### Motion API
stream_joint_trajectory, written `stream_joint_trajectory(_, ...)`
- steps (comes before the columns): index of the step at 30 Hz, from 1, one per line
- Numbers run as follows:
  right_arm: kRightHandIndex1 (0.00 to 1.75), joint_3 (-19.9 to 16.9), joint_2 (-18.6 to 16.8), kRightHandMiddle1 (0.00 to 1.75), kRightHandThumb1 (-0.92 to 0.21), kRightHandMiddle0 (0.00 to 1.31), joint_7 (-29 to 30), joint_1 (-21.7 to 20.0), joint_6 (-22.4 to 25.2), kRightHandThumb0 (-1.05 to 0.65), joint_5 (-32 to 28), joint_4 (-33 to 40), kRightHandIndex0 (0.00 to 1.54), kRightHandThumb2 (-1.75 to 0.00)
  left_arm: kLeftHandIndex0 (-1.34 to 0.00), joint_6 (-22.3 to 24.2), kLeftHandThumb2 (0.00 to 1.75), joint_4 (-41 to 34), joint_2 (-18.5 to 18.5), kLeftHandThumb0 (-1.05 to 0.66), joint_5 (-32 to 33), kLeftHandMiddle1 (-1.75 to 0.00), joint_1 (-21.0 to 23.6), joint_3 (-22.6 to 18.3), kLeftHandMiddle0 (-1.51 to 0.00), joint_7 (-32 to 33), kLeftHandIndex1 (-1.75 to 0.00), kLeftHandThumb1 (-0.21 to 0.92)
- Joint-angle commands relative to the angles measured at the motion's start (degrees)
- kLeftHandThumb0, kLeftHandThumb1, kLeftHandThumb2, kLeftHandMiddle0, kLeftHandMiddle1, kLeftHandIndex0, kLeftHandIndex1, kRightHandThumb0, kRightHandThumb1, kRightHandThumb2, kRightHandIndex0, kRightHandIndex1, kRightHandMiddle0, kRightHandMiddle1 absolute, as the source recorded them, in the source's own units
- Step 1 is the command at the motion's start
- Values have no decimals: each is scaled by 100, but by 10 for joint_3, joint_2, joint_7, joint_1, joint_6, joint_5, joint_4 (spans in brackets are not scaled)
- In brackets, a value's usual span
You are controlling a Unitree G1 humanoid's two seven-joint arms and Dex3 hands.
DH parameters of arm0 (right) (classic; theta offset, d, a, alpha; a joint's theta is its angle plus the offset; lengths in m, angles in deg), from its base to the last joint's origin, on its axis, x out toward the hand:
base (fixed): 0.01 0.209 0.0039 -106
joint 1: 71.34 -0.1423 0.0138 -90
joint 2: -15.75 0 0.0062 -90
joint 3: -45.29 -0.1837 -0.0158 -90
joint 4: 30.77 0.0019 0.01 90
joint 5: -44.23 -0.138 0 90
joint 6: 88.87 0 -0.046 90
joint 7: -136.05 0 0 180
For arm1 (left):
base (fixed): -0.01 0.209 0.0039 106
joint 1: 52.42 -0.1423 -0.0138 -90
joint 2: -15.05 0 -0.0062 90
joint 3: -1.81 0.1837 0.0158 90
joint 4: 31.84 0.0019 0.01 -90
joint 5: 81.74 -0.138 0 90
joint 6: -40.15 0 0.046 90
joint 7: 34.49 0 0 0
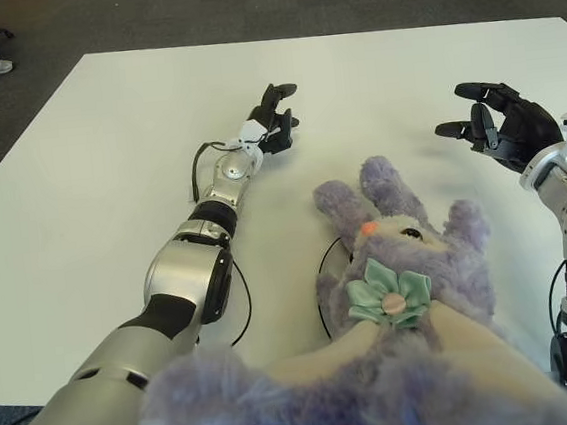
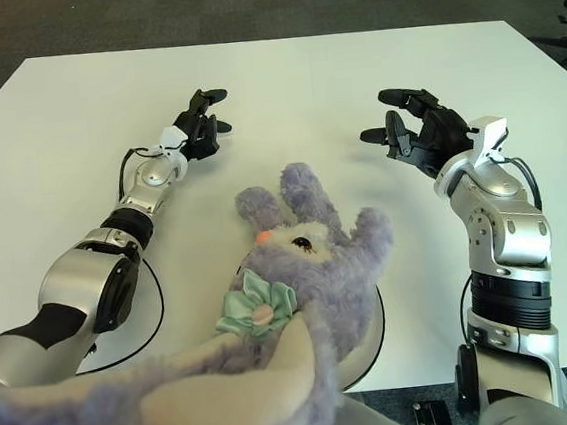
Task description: Put the doll into the plate.
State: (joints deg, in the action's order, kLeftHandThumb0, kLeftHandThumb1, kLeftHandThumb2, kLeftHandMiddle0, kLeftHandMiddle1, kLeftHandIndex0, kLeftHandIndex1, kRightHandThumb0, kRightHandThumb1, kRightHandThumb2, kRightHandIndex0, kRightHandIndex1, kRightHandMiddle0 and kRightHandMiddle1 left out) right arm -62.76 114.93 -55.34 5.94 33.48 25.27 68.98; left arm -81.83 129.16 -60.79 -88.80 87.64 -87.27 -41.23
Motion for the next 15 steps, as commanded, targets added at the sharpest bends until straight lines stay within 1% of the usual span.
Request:
stream_joint_trajectory(1, 152, 11, -20, 134, -41, 14, 15, -3, -49, 30, 27, -34, 61, -112, 0, 5, 96, 3, 6, -69, 20, -130, -7, -18, -47, -10, -127, 92)
stream_joint_trajectory(2, 158, 12, -23, 146, -45, 23, 17, -4, -58, 19, 31, -39, 54, -109, 0, 6, 94, 3, 7, -65, 23, -135, -8, -21, -48, -11, -138, 92)
stream_joint_trajectory(4, 163, 12, -30, 156, -49, 30, 20, -4, -78, 9, 36, -51, 47, -106, 0, 5, 93, 3, 10, -62, 30, -139, -9, -26, -49, -12, -147, 92)
stream_joint_trajectory(7, 169, 14, -46, 166, -47, 37, 25, -3, -109, 3, 43, -70, 43, -111, -13, 1, 66, 3, 12, -44, 41, -147, -12, -36, -58, -15, -166, 92)
stream_joint_trajectory(10, 173, 16, -54, 171, -44, 40, 26, -2, -130, 0, 47, -83, 43, -117, -17, -1, 57, 3, 13, -38, 47, -153, -14, -42, -66, -17, -172, 92)
stream_joint_trajectory(15, 174, 19, -62, 173, -39, 43, 22, 0, -152, -1, 50, -96, 45, -123, -19, -1, 53, 2, 14, -35, 53, -159, -16, -49, -72, -15, -174, 92)
